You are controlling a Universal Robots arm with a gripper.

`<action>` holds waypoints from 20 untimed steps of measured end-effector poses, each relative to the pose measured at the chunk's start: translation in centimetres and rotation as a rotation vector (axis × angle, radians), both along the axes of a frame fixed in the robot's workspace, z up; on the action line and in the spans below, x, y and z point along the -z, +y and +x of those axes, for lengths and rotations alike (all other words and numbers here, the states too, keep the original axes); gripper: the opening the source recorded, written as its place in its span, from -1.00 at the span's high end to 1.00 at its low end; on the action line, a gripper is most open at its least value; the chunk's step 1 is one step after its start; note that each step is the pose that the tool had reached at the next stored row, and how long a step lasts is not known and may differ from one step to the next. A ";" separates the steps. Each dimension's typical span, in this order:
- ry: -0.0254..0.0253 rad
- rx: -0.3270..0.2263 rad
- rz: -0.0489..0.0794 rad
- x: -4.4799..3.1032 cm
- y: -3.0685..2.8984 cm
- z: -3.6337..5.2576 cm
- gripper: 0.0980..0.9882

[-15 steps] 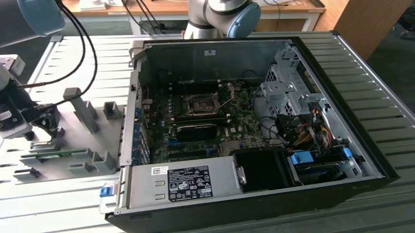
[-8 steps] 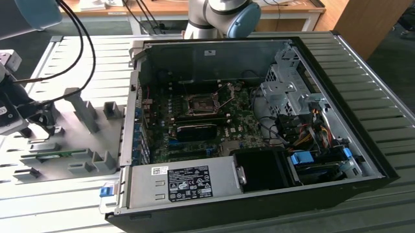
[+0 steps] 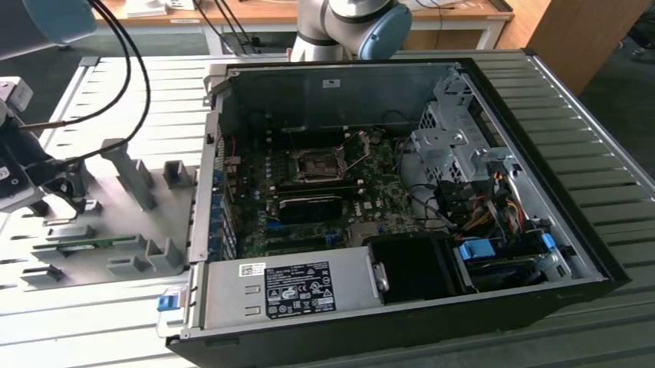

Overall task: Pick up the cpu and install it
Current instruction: 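Pick up the cpu and move it towards the insertion slot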

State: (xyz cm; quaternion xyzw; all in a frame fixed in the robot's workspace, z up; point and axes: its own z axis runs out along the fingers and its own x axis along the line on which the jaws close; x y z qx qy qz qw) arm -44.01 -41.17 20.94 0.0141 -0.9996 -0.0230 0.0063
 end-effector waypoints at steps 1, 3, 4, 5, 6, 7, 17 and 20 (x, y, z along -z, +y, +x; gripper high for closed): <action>0.0002 0.000 0.000 -0.04 0.00 0.00 0.00; 0.0000 0.000 0.000 -0.11 0.00 0.00 0.00; 0.0001 0.000 0.000 -0.15 0.00 0.00 0.00; 0.0000 0.000 0.000 -0.18 0.00 0.00 0.00; 0.0000 0.000 0.000 -0.22 0.00 0.00 0.00; -0.0001 0.000 0.001 -0.24 0.00 0.00 0.00; 0.0000 0.000 0.001 -0.55 0.00 0.00 0.00; 0.0001 0.000 0.001 -0.60 0.00 0.00 0.00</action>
